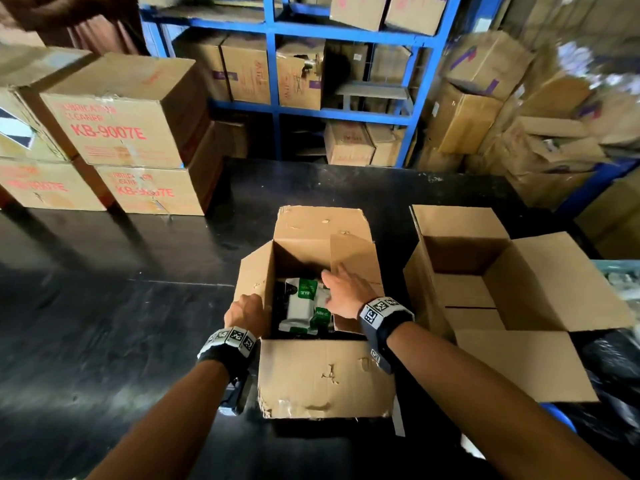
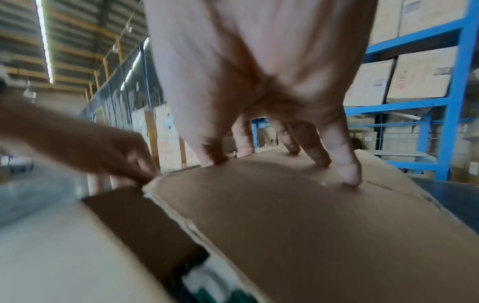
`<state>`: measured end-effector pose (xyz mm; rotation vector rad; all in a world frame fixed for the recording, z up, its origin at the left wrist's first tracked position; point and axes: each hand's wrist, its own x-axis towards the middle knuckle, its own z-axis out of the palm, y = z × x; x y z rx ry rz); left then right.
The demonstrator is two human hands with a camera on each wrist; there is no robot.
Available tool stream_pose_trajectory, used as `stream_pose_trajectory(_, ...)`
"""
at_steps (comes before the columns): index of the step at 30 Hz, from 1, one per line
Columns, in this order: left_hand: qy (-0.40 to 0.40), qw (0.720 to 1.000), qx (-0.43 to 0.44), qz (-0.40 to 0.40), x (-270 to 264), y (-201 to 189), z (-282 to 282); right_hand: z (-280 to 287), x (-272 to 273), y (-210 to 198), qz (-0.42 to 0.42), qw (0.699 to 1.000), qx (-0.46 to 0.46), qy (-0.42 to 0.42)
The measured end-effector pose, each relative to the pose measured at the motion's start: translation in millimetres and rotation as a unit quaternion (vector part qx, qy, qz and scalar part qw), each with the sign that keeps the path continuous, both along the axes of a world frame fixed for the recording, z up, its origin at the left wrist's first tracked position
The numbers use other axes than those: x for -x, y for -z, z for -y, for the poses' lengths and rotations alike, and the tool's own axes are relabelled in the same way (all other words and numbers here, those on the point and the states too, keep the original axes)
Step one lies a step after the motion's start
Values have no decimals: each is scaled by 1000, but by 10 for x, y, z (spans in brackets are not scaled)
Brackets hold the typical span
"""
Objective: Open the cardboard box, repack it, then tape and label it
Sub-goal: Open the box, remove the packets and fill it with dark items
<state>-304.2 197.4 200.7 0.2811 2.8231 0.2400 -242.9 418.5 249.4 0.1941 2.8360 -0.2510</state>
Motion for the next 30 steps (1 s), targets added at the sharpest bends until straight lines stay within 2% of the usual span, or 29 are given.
stream_pose_trajectory(5,-1,1000,-8,26,101,3,99,-260,9,-544,-133,985,5,106)
stream_pose_trajectory(7,-16,999,1,32,184,-4,225,-419,-14,-683,-149,977,-17,154)
stream_pose_trajectory(11,-45,998,6,33,329,4,545,-541,-107,-603,-87,976,-89,177)
stream_pose_trajectory(16,-52,998,-3,37,396,48,709,-451,-183,-191,74,969,-165,167)
stream_pose_trajectory(17,-52,998,-7,39,392,46,707,-441,-186,-111,96,971,-146,161)
stream_pose_trajectory(19,-57,997,-15,45,395,47,712,-409,-183,39,121,977,-37,170)
stream_pose_trajectory(22,-41,997,-38,44,407,71,746,-299,-183,154,153,962,114,194)
stream_pose_trajectory(27,23,995,-80,60,382,129,808,-259,-156,210,152,948,169,223)
stream_pose_trajectory(30,49,993,-56,92,430,49,782,-329,-122,138,166,945,141,242)
